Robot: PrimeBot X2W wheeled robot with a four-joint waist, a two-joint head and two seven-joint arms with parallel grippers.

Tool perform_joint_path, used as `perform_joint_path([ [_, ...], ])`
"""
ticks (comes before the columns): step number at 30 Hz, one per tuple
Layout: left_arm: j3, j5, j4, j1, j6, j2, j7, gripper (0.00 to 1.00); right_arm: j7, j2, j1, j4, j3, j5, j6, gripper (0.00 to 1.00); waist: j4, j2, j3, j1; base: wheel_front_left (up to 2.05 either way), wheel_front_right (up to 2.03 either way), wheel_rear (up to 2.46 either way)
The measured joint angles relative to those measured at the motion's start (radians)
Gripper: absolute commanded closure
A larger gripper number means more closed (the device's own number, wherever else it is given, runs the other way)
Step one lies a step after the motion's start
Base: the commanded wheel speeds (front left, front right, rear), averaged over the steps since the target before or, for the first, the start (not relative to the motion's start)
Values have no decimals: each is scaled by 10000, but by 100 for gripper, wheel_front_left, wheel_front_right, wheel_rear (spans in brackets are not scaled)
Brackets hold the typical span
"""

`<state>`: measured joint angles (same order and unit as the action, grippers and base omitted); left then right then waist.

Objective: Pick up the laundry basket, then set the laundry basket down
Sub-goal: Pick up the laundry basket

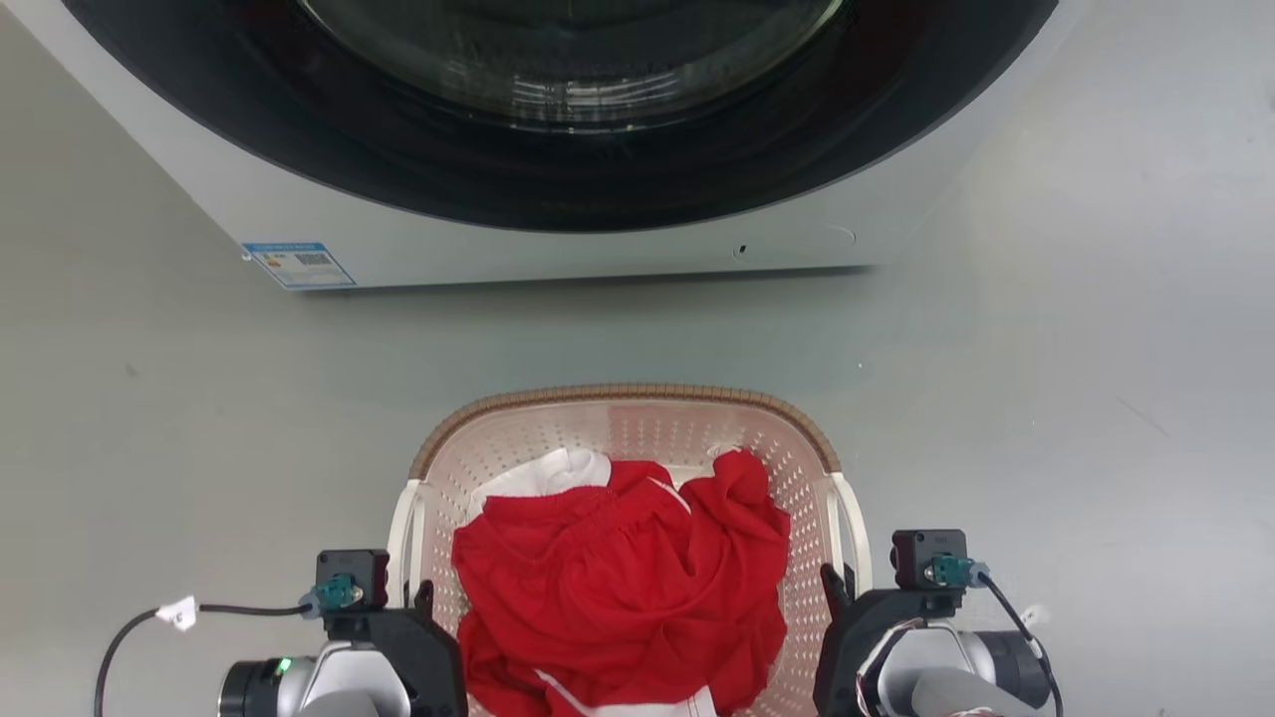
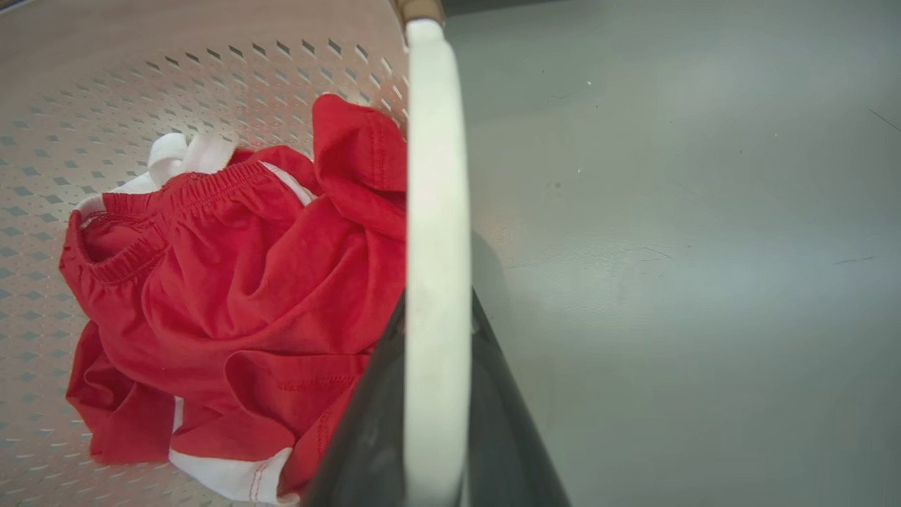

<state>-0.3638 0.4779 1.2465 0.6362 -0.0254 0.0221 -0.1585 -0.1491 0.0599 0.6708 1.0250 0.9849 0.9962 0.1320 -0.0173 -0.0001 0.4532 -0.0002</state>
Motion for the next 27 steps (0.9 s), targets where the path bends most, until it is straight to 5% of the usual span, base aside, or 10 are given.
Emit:
perform_joint_path([
  [27,-1285,1381,-318,-2453,347,81,1446,100,1496,-10,-1941,56,1231,1118,13,100,-220,0,-2784,1,0,0,0],
])
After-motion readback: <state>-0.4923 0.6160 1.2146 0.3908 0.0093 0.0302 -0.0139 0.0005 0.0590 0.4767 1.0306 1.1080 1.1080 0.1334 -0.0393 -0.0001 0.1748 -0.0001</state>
